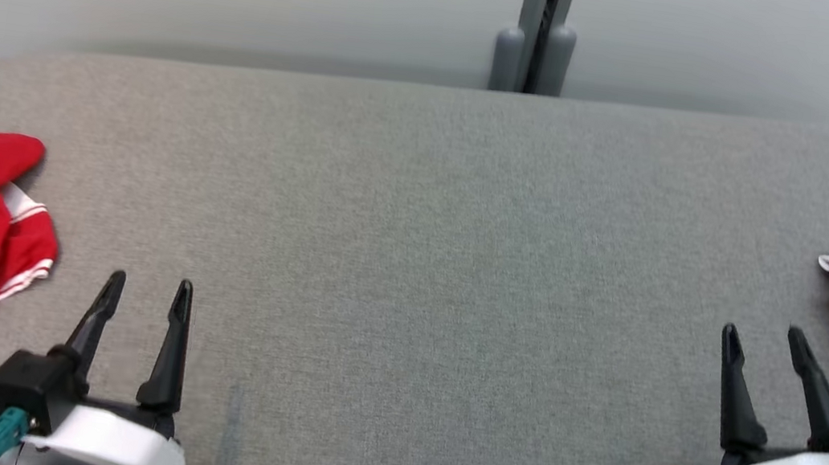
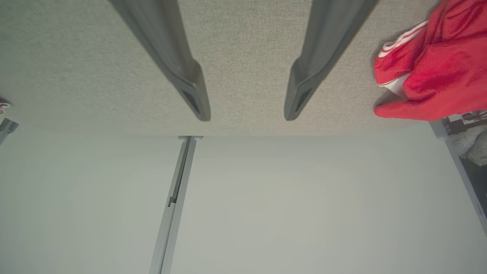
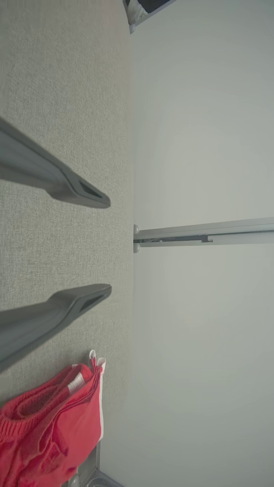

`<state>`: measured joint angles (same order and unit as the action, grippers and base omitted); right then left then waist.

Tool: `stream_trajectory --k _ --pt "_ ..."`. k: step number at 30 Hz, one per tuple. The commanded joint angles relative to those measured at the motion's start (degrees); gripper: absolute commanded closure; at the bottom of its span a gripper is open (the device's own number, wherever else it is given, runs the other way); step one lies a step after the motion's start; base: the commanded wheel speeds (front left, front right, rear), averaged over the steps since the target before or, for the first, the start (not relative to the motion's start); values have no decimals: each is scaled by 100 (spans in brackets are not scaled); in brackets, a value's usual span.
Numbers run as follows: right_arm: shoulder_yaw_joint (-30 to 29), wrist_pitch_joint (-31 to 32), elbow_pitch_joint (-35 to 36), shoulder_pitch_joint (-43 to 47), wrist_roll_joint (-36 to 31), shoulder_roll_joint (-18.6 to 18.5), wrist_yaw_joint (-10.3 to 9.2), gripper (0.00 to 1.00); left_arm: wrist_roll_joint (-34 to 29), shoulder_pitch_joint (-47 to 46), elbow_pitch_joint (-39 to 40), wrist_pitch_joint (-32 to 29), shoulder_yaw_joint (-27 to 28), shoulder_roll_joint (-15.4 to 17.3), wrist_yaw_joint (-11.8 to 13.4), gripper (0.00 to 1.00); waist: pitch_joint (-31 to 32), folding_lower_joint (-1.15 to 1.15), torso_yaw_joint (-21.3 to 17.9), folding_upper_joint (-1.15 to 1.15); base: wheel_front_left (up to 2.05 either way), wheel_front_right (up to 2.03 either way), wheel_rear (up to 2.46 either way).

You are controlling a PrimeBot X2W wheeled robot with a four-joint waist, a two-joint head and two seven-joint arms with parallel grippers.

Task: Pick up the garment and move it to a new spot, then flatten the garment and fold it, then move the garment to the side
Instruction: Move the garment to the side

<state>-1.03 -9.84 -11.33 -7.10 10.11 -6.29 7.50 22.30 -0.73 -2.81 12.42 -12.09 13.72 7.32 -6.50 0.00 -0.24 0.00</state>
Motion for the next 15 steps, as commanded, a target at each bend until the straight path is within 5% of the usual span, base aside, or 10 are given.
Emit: stream_trajectory --k 1,15 --pt "-32 58 87 173 -21 16 -2 0 38 114 -4 -15 11 46 35 0 282 0 155 0 0 0 0" --pt "-321 474 1002 1266 -20 271 -2 0 235 725 174 -244 -42 97 47 0 828 0 144 0 0 0 0"
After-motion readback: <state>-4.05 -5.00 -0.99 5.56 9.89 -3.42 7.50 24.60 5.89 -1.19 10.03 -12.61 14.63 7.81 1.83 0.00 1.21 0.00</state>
